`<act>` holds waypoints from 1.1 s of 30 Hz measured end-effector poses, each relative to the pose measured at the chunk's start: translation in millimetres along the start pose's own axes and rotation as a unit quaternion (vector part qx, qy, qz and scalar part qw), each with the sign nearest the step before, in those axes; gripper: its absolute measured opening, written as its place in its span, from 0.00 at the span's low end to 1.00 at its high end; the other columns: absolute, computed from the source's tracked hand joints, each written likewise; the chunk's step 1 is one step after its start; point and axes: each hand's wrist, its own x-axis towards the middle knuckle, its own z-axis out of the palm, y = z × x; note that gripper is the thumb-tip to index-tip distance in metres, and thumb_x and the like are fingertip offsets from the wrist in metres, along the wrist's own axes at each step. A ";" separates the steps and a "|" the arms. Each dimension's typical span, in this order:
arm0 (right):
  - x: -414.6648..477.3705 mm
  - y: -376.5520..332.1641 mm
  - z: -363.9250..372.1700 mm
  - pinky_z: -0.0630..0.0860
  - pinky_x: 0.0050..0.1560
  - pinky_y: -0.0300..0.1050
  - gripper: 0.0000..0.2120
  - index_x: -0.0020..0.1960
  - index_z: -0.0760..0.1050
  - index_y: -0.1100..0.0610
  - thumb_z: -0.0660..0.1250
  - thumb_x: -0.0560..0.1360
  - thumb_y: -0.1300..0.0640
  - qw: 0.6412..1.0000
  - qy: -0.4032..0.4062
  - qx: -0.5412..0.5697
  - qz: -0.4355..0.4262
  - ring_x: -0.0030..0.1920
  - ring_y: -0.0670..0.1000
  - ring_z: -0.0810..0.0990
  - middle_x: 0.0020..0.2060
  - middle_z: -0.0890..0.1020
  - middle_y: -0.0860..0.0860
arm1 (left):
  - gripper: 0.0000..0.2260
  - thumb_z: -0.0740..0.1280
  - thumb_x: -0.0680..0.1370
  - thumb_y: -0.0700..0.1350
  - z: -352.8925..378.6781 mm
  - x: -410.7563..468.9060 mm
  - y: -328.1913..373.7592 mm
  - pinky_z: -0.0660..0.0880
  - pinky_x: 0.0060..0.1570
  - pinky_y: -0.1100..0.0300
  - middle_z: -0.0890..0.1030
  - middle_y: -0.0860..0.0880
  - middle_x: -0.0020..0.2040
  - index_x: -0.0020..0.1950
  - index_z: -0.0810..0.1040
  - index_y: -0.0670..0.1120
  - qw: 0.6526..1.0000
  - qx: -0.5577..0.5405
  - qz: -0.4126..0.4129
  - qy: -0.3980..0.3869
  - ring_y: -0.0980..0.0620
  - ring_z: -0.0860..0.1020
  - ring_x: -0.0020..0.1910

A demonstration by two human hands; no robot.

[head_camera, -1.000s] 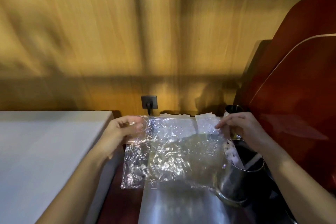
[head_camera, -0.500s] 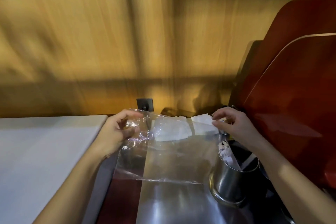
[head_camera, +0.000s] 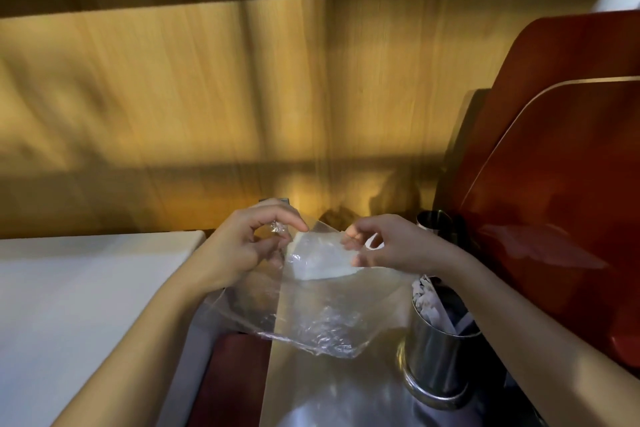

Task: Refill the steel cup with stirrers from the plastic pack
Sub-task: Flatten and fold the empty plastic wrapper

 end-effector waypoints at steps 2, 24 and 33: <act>0.8 -4.4 0.2 0.76 0.47 0.40 0.06 0.42 0.79 0.48 0.71 0.70 0.58 0.999 -0.009 0.034 -0.006 0.41 0.38 0.78 0.41 0.81 0.46 | 0.23 0.62 0.73 0.24 -3.2 -0.9 5.4 0.75 0.36 0.67 0.78 0.57 0.46 0.46 0.82 0.53 1.000 0.005 0.006 -0.005 0.58 0.77 0.41; -8.8 11.7 13.8 0.77 0.31 0.39 0.03 0.42 0.76 0.65 0.69 0.69 0.68 0.891 0.218 0.397 0.033 0.30 0.49 0.80 0.30 0.80 0.53 | 0.26 0.71 0.67 0.59 17.6 -28.2 -59.1 0.80 0.46 0.50 0.81 0.45 0.55 0.59 0.78 0.46 0.876 -0.443 -0.162 0.103 0.47 0.81 0.50; -15.6 26.1 18.6 0.77 0.30 0.39 0.05 0.40 0.77 0.63 0.71 0.66 0.63 0.879 0.226 0.417 0.041 0.30 0.50 0.80 0.29 0.81 0.53 | 0.30 0.79 0.62 0.44 49.9 -20.9 -62.6 0.74 0.52 0.55 0.83 0.39 0.48 0.61 0.74 0.40 0.906 -0.323 -0.244 0.122 0.47 0.81 0.52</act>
